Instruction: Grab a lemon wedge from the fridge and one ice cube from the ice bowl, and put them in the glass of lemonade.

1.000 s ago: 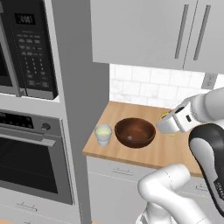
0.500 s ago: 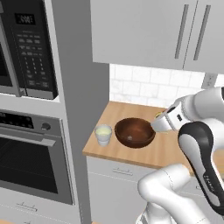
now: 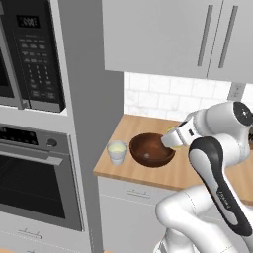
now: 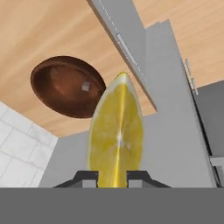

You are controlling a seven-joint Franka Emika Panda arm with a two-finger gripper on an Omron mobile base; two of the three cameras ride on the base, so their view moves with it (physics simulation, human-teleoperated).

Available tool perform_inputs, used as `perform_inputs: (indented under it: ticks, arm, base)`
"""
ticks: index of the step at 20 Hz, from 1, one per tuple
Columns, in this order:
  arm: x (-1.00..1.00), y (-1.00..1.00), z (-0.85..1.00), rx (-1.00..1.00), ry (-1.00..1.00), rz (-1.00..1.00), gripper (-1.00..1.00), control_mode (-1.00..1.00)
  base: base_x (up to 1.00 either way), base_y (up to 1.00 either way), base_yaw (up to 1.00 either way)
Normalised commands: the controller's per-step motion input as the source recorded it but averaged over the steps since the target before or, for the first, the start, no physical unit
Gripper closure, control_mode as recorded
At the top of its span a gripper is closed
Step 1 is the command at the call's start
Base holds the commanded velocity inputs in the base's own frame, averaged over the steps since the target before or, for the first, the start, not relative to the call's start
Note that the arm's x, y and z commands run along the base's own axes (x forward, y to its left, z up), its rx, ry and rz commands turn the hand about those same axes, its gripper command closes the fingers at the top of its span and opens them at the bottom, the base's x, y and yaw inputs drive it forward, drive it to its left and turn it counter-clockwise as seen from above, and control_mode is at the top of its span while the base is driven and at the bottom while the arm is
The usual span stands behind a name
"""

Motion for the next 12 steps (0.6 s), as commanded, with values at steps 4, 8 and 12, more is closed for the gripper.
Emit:
perform_inputs:
  ticks: [4,8,12]
  arm:
    - [0.28,0.03,-0.11,0.13,0.00,0.00,1.00,-1.00]
    - [0.32,0.06,-0.13,0.12,0.00,0.00,1.00,-1.00]
    - [0.32,0.08,-0.19,0.09,0.00,0.00,1.00,-1.00]
  base:
    - [0.00,0.00,0.00]
    - [0.00,0.00,0.00]
    - [0.00,0.00,0.00]
